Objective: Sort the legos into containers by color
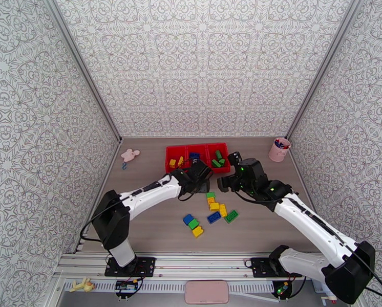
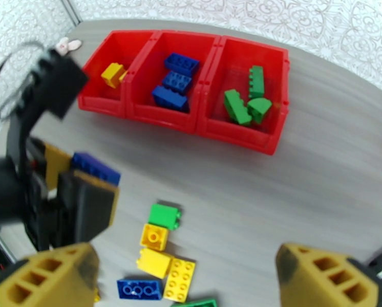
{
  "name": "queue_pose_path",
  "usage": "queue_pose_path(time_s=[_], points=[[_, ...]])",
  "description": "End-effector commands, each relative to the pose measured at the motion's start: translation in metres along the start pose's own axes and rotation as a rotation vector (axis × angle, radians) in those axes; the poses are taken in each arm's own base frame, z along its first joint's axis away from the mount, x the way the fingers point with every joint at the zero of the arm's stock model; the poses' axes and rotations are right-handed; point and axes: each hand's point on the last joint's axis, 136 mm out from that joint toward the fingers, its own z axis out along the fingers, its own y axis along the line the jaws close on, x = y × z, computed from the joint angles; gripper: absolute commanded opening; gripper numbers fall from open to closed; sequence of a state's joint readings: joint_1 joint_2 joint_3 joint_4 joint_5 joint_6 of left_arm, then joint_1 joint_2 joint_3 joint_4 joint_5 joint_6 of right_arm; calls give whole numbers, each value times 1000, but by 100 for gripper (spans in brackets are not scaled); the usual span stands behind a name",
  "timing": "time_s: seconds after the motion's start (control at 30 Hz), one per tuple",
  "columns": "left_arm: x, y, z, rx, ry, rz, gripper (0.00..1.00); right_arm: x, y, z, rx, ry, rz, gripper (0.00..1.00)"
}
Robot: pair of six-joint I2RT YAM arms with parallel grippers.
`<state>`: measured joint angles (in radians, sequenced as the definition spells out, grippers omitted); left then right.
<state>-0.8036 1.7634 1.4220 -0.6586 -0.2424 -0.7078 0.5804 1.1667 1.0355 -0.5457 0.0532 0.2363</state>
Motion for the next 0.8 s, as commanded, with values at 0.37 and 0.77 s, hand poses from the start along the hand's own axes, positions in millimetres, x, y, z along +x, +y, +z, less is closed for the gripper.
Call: queue_pose_path(time_s=[0.37, 0.77], points=[[-106, 18, 69, -113, -140, -75, 62, 9, -10, -11, 24, -29, 105, 94], [-144, 36, 92, -91, -146, -95, 71, 13, -15, -9, 43, -19, 106, 94]])
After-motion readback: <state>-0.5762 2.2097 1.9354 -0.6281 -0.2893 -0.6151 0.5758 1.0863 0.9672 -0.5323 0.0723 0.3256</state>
